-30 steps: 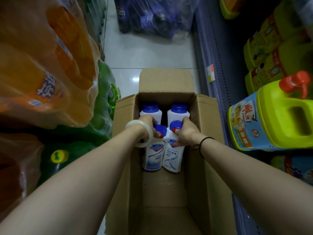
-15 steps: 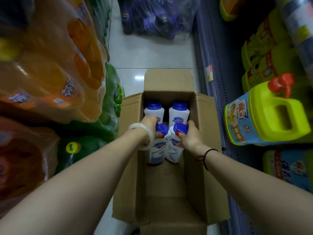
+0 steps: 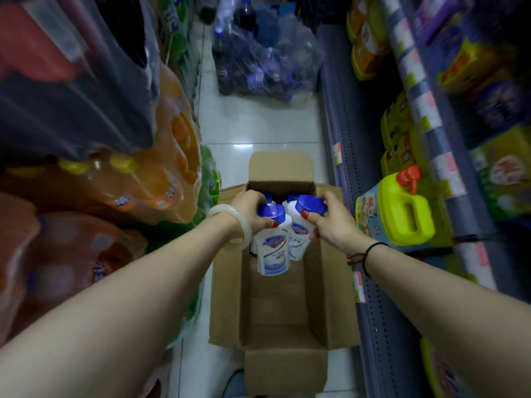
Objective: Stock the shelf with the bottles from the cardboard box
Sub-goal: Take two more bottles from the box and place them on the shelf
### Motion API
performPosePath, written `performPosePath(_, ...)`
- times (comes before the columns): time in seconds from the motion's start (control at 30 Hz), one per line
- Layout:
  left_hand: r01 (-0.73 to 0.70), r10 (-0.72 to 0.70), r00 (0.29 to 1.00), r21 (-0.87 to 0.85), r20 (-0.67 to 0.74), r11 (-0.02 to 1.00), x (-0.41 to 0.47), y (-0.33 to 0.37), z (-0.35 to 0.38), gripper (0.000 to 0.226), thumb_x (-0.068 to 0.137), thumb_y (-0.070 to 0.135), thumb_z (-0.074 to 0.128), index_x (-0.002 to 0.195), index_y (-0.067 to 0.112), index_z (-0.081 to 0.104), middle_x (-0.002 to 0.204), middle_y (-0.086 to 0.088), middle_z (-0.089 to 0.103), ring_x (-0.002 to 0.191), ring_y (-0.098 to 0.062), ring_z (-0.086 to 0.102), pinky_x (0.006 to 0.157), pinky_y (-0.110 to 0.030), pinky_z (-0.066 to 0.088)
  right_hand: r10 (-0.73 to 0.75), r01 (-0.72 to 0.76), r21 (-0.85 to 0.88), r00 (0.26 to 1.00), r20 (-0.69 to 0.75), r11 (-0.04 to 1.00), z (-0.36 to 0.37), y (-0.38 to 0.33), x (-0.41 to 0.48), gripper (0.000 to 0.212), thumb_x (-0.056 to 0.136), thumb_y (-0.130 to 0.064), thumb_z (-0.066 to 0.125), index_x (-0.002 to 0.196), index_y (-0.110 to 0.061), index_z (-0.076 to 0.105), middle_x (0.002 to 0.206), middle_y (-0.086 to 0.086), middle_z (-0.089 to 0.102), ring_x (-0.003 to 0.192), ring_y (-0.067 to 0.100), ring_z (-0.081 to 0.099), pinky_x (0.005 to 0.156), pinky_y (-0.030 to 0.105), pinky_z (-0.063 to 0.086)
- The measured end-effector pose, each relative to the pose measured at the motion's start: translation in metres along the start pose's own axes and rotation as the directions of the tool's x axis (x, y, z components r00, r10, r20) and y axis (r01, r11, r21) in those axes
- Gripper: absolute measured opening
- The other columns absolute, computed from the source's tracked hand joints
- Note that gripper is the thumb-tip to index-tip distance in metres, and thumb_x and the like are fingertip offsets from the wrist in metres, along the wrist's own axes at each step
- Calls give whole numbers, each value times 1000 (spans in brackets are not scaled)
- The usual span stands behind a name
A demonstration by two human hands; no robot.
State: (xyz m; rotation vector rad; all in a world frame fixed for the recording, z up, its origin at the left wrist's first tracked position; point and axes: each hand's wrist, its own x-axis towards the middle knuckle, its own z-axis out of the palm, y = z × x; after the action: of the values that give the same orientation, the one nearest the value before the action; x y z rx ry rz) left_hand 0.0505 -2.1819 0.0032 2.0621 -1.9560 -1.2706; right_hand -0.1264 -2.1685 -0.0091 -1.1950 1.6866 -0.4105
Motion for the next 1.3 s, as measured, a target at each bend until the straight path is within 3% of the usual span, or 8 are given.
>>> performPosePath(0.1,-18,18,1000,7,-8,1000,-22,24,-32,47,75,27,73,117,11,56,114,-7,63,102,-21,60,88,-35,52,-66,65,-36,997,-27,997,-22,-29,-20,33,89,-16,60,118,-10,44,106,4,52,82,24,60,49,24,48)
performPosePath(0.2,-55,55,998,-1,-16,998,-50,50,-68,49,74,28,75,115,10,58,111,-8,64,100,-22,60,86,-33,51,-123,121,-42,991,-49,992,-48,-62,-43,29,86,-20,65,108,-16,46,104,3,55,85,23,58,62,31,46)
performPosePath(0.33,-115,114,992,-13,-59,993,-89,90,-117,47,72,28,77,111,8,61,104,-9,66,96,-23,61,87,-36,52,-173,169,-56,982,-76,984,-85,-114,-82,37,84,-22,67,115,-13,50,105,1,56,95,21,58,75,37,49)
performPosePath(0.43,-159,159,983,4,-87,987,-121,122,-157,44,70,28,78,105,5,65,97,-10,66,90,-24,61,81,-34,50,-195,189,-59,973,-122,980,-112,-153,-111,35,79,-24,72,107,-13,54,104,5,63,97,26,62,87,44,51)
performPosePath(0.73,-253,250,958,0,-143,968,-218,212,-276,42,71,27,78,105,7,64,95,-5,65,87,-19,60,74,-26,45,-307,296,-93,942,-137,951,-202,-271,-207,38,78,-30,73,108,-11,61,104,7,67,95,21,63,86,41,52)
performPosePath(0.83,-282,283,949,27,-143,959,-246,243,-311,37,71,26,78,100,6,66,91,-6,68,84,-20,63,74,-31,52,-363,348,-131,925,-112,928,-231,-312,-234,32,79,-30,72,105,-14,60,96,1,65,85,14,58,76,31,46)
performPosePath(1.0,-337,339,928,42,-157,941,-290,290,-366,32,73,25,76,97,7,66,73,3,61,68,-11,57,65,-25,48,-450,425,-187,885,-122,886,-276,-372,-279,33,80,-28,70,103,-5,63,97,14,68,87,26,63,83,44,49)
performPosePath(1.3,-436,456,869,139,-190,889,-358,357,-449,35,73,26,76,98,3,65,97,-18,69,83,-27,63,86,-44,53,-525,513,-115,841,-128,851,-337,-457,-353,25,79,-22,71,91,-2,63,82,9,63,75,14,55,72,33,43)
